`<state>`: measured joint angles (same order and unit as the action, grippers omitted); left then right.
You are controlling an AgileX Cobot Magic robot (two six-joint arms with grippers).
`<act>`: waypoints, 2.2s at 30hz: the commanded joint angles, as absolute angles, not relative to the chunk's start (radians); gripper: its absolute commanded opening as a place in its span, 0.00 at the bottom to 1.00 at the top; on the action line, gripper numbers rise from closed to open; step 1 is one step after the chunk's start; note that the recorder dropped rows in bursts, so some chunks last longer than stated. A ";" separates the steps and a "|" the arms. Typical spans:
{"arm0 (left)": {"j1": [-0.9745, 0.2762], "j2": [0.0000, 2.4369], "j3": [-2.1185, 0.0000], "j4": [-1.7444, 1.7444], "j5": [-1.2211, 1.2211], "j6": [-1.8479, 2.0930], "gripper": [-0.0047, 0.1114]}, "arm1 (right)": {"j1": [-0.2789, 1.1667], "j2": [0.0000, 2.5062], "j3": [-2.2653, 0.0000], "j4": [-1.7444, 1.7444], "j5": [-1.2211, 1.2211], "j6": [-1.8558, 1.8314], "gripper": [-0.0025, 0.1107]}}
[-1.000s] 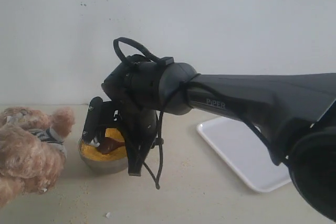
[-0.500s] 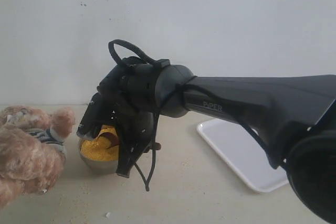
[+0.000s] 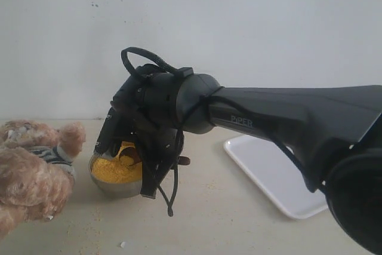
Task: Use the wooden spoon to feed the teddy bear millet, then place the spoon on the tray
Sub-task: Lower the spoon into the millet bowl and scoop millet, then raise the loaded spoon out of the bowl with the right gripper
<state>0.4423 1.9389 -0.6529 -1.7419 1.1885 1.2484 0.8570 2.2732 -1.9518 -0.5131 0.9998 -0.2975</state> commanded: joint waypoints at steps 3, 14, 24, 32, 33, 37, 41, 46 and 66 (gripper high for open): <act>0.445 1.939 -0.659 -1.744 1.221 1.262 0.07 | 0.856 2.263 -1.957 -0.524 0.989 -0.267 0.02; 0.445 1.939 -0.659 -1.744 1.221 1.262 0.07 | 0.856 2.256 -1.957 -0.530 1.003 -0.260 0.02; 0.445 1.939 -0.659 -1.651 1.221 1.258 0.07 | 0.854 2.231 -1.957 -0.506 1.055 -0.243 0.02; 0.445 1.939 -0.609 -1.570 1.221 1.242 0.07 | 0.802 2.229 -1.957 -0.355 1.036 -0.236 0.02; 0.445 1.939 -0.605 -1.559 1.221 1.240 0.07 | 0.795 2.225 -1.957 -0.353 1.041 -0.217 0.02; 0.445 1.939 -0.572 -1.523 1.221 1.205 0.07 | 0.777 2.185 -1.957 -0.300 1.079 -0.197 0.02; 0.445 1.932 -0.529 -1.498 1.221 1.205 0.07 | 0.777 2.119 -1.957 -0.229 1.110 -0.266 0.02; 0.445 1.890 -0.424 -1.455 1.221 1.218 0.07 | 0.739 2.094 -1.957 -0.132 1.128 -0.260 0.02; 0.445 1.597 -0.277 -1.377 1.221 1.226 0.07 | 0.718 1.889 -1.911 0.104 1.221 -0.368 0.02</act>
<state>0.4423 1.6548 -0.3103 -1.3852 1.1885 1.2308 0.7182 1.9317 -1.9363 0.0734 1.2154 -0.3569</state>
